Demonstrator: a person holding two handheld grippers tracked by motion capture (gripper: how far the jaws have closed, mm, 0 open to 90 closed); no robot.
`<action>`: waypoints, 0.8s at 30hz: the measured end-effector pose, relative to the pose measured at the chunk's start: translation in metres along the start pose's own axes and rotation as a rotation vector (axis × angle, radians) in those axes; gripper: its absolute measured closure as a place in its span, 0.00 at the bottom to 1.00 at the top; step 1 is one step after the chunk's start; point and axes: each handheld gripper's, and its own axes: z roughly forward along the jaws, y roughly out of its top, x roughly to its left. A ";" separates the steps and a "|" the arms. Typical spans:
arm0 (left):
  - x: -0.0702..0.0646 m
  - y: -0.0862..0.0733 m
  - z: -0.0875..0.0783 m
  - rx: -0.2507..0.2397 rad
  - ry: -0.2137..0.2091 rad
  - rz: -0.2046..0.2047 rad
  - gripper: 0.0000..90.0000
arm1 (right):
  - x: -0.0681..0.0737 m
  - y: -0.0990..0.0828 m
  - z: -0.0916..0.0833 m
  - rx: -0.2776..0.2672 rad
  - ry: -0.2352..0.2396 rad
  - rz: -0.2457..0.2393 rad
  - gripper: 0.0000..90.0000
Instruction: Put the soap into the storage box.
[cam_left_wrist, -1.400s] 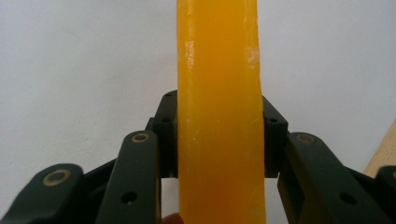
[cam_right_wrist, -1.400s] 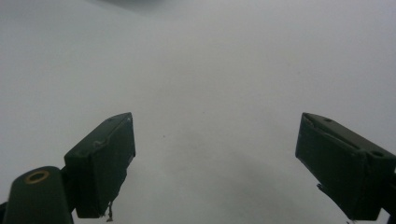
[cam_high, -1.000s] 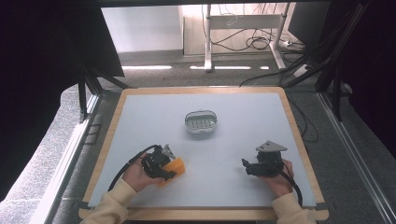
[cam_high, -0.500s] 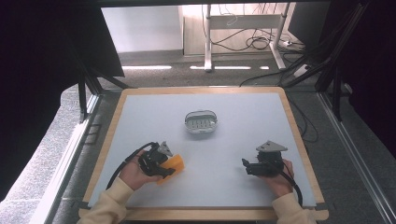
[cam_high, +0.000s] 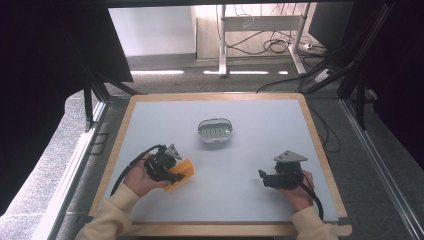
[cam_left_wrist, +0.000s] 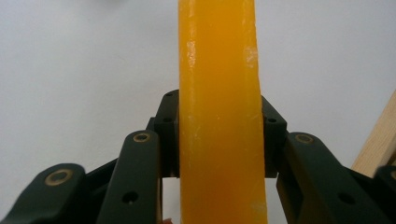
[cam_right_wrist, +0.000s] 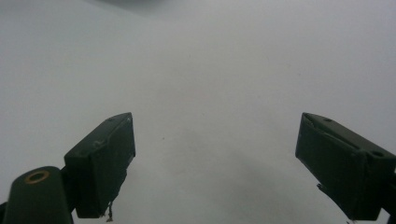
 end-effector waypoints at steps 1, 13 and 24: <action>0.000 0.000 0.000 0.000 0.000 0.000 0.69 | 0.000 0.000 0.000 0.000 -0.002 -0.001 0.13; 0.012 0.017 0.000 -0.012 0.001 0.001 0.69 | -0.002 -0.001 0.002 0.009 -0.008 0.011 0.13; 0.021 0.030 -0.005 -0.039 -0.007 0.000 0.69 | -0.004 -0.002 0.002 0.007 -0.013 0.024 0.13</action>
